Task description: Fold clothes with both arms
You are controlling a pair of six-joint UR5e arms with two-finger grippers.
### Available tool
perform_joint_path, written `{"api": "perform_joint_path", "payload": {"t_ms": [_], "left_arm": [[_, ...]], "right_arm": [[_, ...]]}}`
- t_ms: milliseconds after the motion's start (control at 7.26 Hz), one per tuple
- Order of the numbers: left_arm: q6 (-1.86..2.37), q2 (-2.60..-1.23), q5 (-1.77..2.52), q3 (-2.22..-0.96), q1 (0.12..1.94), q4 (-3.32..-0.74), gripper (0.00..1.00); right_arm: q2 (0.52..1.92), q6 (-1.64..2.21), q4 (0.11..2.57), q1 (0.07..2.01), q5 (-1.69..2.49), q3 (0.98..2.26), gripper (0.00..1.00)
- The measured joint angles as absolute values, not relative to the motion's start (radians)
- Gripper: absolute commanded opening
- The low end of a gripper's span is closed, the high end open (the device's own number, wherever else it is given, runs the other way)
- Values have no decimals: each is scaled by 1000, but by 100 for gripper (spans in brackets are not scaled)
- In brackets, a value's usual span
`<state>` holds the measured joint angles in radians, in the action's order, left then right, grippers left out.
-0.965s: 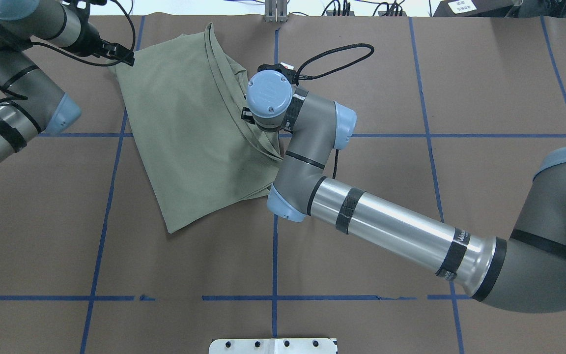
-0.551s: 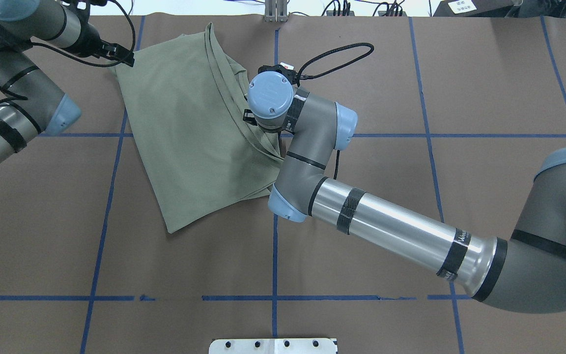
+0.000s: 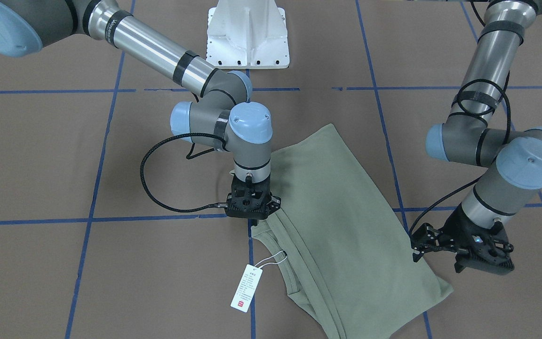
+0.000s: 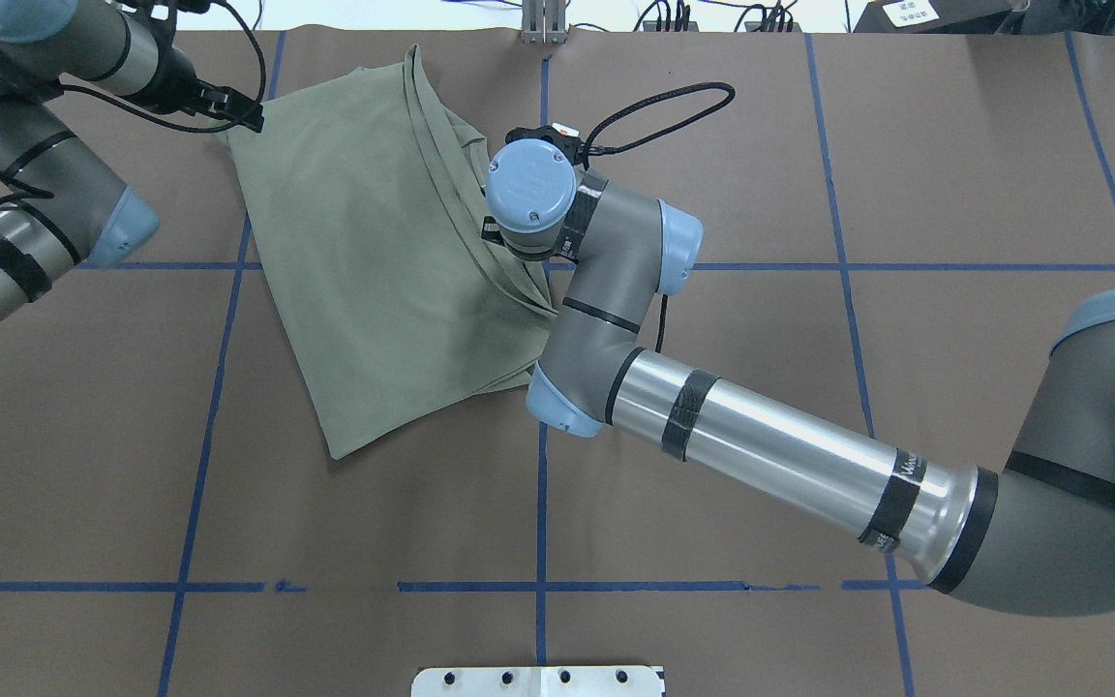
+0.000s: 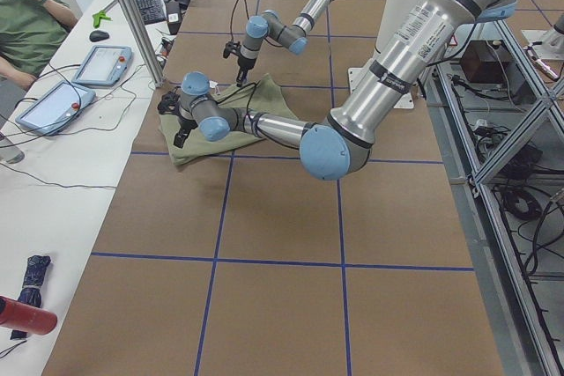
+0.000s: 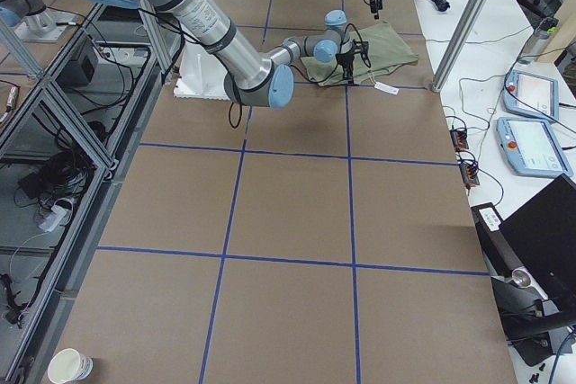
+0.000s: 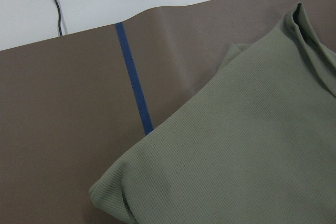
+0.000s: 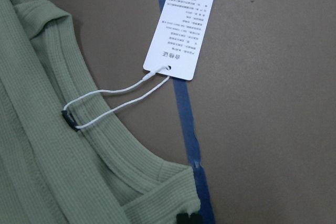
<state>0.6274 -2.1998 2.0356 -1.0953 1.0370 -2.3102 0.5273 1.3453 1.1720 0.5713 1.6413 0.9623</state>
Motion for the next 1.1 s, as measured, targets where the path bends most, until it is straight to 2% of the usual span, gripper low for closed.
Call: {"api": "perform_joint_path", "payload": {"t_ms": [276, 413, 827, 1102], "left_arm": [[627, -2201, 2036, -1095, 1037, -2312, 100], [628, -2201, 2036, -1095, 1037, -2317, 100], [629, -2200, 2036, -1094, 1037, -2326, 100], [629, -2200, 2036, -1094, 1037, -2328, 100]], "right_arm": [[529, 1325, 1224, 582, 1650, 1005, 0], [559, 1314, 1284, 585, 1660, 1082, 0], [783, 1313, 1464, 563, 1669, 1473, 0], [991, 1327, 1510, 479, 1605, 1739, 0]]}}
